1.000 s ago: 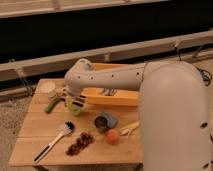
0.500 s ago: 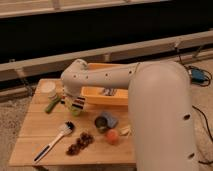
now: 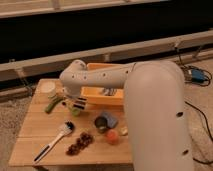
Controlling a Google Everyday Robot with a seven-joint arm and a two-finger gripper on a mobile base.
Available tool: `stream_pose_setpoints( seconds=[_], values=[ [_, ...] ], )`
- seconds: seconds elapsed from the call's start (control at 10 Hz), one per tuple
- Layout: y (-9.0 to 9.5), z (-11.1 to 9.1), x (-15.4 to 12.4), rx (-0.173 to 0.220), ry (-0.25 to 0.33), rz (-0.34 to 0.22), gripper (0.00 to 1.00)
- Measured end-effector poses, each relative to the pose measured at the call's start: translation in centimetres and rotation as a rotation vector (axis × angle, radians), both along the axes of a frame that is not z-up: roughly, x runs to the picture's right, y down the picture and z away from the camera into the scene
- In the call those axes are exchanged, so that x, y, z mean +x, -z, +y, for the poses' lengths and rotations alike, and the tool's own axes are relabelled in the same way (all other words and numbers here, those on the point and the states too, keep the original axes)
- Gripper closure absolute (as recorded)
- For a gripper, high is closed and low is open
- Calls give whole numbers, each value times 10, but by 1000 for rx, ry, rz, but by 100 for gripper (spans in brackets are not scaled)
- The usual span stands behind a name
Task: Place eraser in plastic cup
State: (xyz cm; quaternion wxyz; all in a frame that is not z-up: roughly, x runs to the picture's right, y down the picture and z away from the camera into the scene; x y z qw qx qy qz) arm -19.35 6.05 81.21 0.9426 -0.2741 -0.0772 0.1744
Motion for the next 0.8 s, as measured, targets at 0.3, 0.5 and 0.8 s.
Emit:
stream_pose_setpoints(
  seconds=[0.3, 0.5, 0.8],
  values=[
    [7, -5, -1, -2, -20, -16, 20],
    [17, -9, -3, -4, -34, -35, 20],
    [20, -11, -3, -5, -40, -39, 20]
  ],
)
